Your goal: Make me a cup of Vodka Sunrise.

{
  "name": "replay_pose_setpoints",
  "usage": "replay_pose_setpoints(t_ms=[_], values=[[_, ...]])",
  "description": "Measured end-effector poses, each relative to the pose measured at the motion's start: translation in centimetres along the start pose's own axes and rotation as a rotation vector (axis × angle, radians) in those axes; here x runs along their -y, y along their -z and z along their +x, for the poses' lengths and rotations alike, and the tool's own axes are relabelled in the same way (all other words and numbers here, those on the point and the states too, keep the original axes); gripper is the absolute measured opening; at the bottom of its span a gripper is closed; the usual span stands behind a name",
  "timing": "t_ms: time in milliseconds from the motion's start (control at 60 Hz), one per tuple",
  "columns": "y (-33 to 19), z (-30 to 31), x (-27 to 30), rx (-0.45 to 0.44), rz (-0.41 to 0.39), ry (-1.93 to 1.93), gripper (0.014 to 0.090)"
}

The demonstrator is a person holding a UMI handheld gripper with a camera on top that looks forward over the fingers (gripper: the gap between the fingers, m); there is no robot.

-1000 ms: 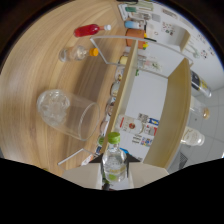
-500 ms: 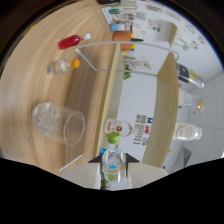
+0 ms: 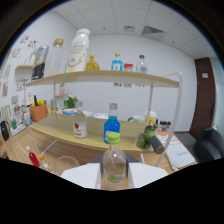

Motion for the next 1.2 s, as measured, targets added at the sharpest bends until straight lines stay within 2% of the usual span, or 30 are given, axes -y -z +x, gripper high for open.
replay_pose_setpoints(t_ms=[283, 550, 1000, 1033, 1133, 1200], values=[[-4.4, 0.9, -10.2, -0.002, -0.178, -0.16, 0.035], [-5.1, 0.4, -13.6, 0.008, -0.28, -0.162, 0.0351], [-3.0, 0.1, -14.7, -0.002, -0.304, -0.088, 0.0375], [-2.7, 0.1, -14.8, -0.005, -0.308, -0.085, 0.0399], [-1.9, 0.2, -14.1, -0.024, -0.309, -0.073, 0.0555], [-0.8, 0.4, -13.3, -0.048, -0.32, -0.047, 0.071]])
